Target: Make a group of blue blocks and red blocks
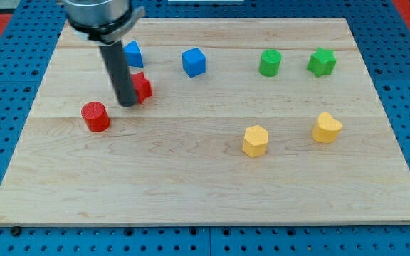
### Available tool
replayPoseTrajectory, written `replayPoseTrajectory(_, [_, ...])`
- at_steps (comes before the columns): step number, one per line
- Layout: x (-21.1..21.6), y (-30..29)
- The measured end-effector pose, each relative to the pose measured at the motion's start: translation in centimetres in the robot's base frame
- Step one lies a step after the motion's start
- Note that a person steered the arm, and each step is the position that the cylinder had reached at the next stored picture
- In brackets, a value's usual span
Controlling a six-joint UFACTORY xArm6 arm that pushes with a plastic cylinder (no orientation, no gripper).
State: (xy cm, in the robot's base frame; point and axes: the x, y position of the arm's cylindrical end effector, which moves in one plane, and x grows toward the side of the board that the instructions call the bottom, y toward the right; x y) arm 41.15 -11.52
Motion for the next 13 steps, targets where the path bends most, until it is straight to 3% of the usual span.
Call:
replayPoseTrajectory(1, [1.2, 3.1])
replayPoseTrajectory(2, [-2.3, 7.9])
replayPoseTrajectory(3, [-6.3, 9.5])
replayPoseTrajectory(4, [-6.2, 3.5])
replayPoseTrajectory(6, [-7.0, 11.8])
replayPoseTrajectory(7, [-9.4, 12.8])
replayPoseTrajectory(9, [-9.4, 2.0])
replayPoseTrajectory(10, [-9.4, 2.1])
replayPoseTrajectory(11, [-13.5, 6.5])
replayPoseTrajectory(12, [-10.8, 7.4])
replayPoseTrajectory(13, [-2.6, 7.4])
